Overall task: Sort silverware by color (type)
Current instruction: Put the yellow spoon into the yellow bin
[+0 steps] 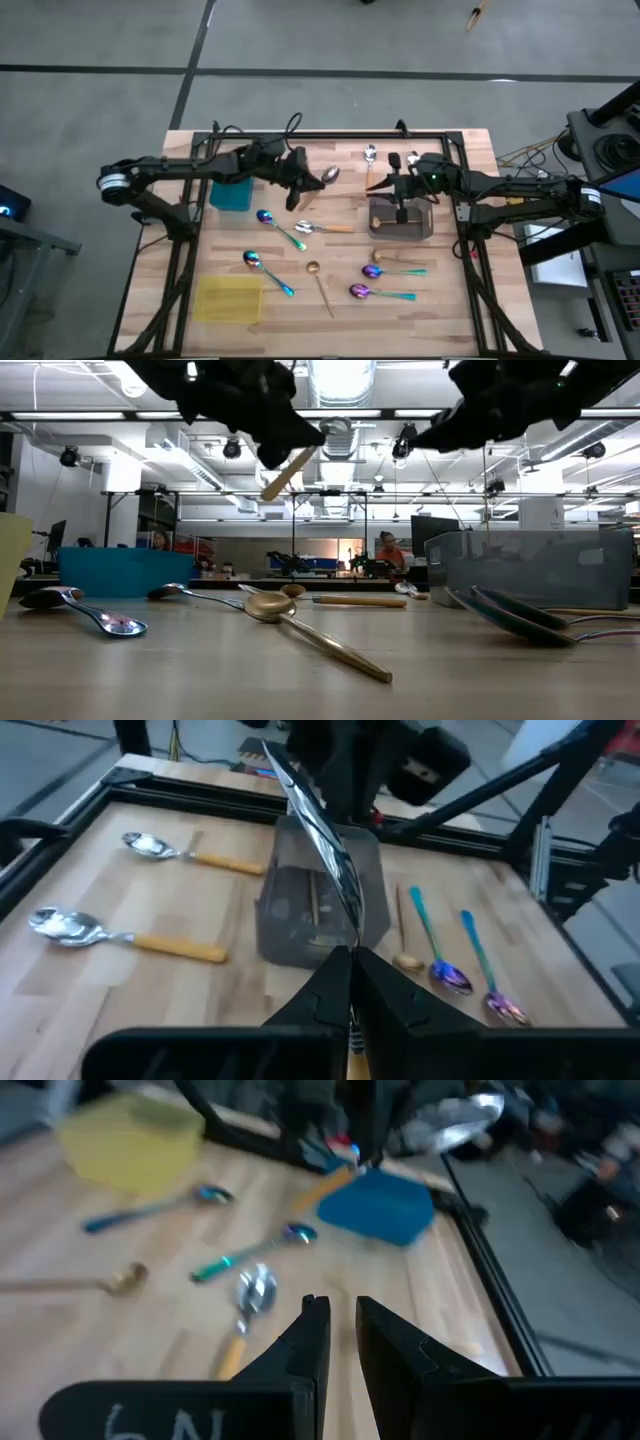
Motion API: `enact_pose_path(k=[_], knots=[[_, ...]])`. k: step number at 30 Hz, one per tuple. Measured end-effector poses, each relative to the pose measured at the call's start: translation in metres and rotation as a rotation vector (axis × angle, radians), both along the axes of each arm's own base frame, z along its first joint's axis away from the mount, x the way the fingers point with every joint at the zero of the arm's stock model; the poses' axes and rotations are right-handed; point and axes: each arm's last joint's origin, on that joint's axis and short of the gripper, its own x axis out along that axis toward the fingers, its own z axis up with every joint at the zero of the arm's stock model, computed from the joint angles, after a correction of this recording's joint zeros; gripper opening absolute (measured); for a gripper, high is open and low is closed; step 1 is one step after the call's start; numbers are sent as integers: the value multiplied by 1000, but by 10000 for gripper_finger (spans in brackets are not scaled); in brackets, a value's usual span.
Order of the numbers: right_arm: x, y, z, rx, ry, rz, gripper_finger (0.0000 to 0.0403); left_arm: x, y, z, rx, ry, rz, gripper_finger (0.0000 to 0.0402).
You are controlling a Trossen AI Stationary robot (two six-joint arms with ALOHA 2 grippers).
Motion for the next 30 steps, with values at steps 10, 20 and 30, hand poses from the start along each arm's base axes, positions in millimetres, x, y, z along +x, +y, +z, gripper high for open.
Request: enact_pose_path(k=[10, 20, 30], knots=[[14, -3, 10, 194, -172, -2, 50, -2, -30, -12, 74, -162, 11, 1], [42, -15, 9, 401, -197, -104, 164, 2, -31, -14, 116, -188, 131, 0], [72, -23, 4, 452, -160, -84, 215, 12, -29, -29, 101, -168, 157, 0]])
